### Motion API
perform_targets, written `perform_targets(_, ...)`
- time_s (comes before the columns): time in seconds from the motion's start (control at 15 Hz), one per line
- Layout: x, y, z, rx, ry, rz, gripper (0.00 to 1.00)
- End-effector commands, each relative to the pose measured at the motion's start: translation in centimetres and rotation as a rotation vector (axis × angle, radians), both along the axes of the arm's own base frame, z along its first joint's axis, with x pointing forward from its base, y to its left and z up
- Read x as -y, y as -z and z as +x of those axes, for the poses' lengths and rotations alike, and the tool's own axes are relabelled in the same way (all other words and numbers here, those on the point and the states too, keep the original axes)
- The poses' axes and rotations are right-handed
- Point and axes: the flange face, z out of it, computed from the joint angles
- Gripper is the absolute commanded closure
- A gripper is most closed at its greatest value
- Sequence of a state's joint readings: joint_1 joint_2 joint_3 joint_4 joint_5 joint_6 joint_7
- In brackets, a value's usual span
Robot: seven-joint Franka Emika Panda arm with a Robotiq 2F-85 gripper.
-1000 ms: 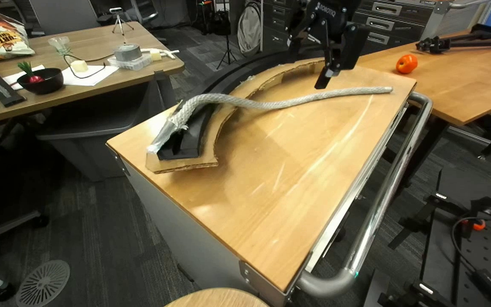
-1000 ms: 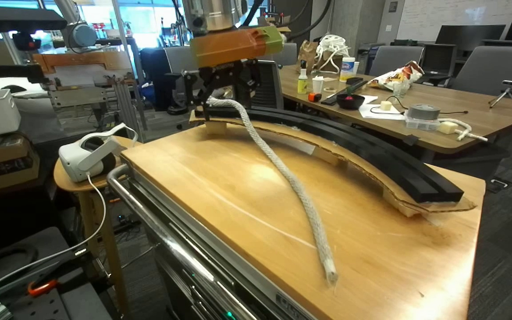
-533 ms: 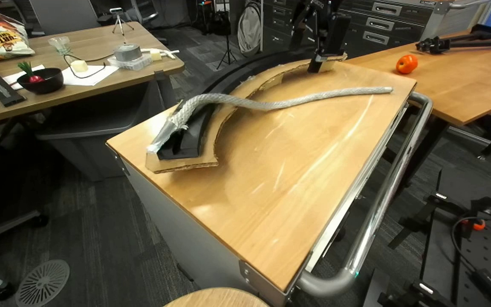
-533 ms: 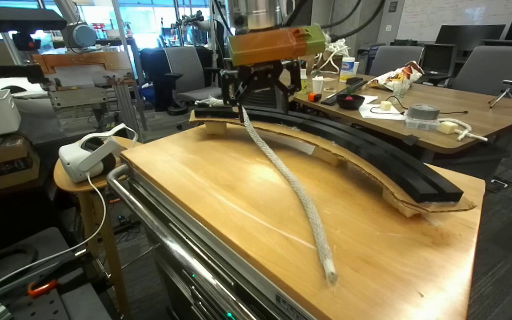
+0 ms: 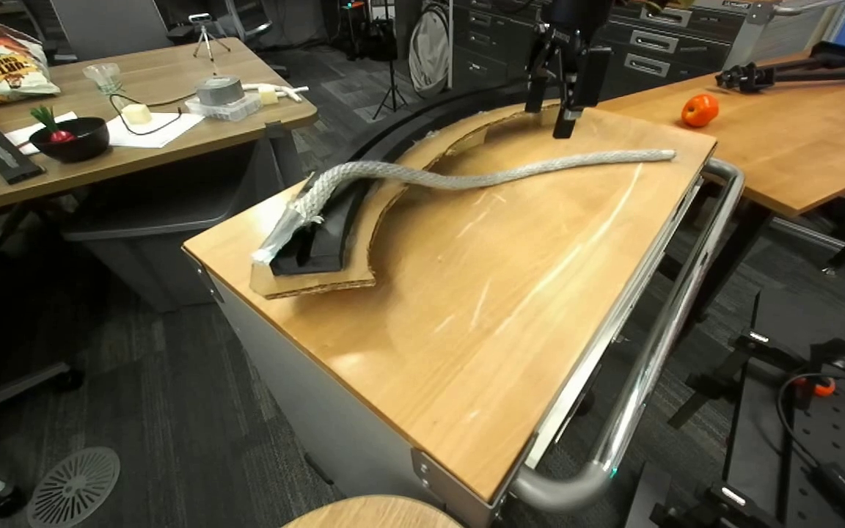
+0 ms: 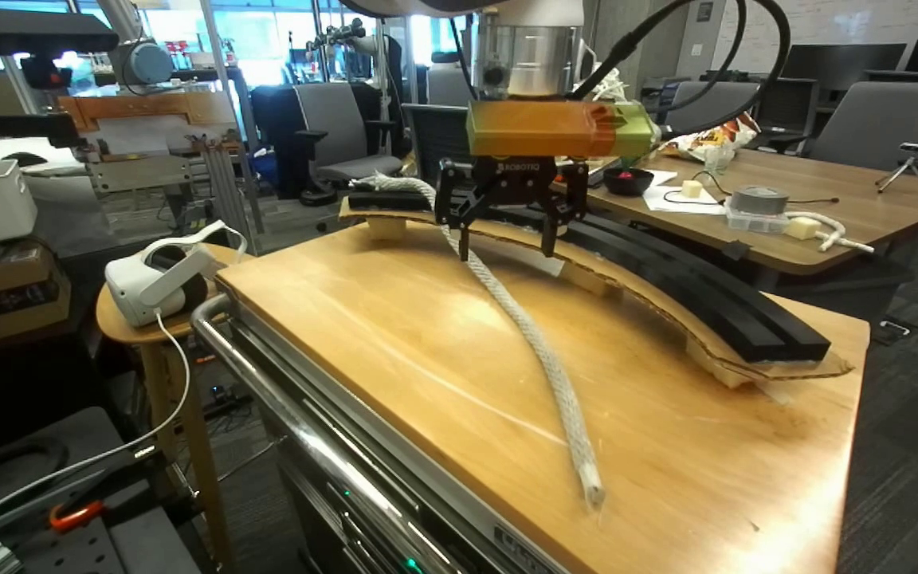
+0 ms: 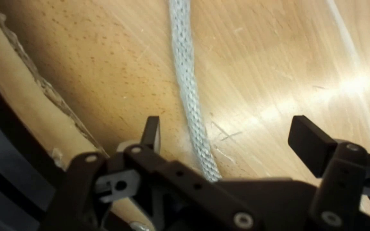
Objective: Put the white rope on the black board
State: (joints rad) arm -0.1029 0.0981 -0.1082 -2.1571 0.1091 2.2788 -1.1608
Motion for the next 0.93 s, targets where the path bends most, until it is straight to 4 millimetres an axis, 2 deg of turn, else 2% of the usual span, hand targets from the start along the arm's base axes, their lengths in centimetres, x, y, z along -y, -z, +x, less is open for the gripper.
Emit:
perform_targets(0.0, 1.5, 0.6, 0.2, -0.04, 0.001, 0.033, 0.0)
perform_targets(0.27, 2.0, 1.8, 0.2, -0.064, 0.008, 0.03, 0.02)
perform_targets(0.47, 1.0, 2.9, 0.9, -0.059, 0.0, -0.007, 0.05)
perform_targets(0.53, 0.6, 3.2, 1.1, -0.07, -0.015, -0.016, 0.01)
perform_targets(0.87, -0.6, 4.9, 2.5, -0.087, -0.051, -0.075, 0.0)
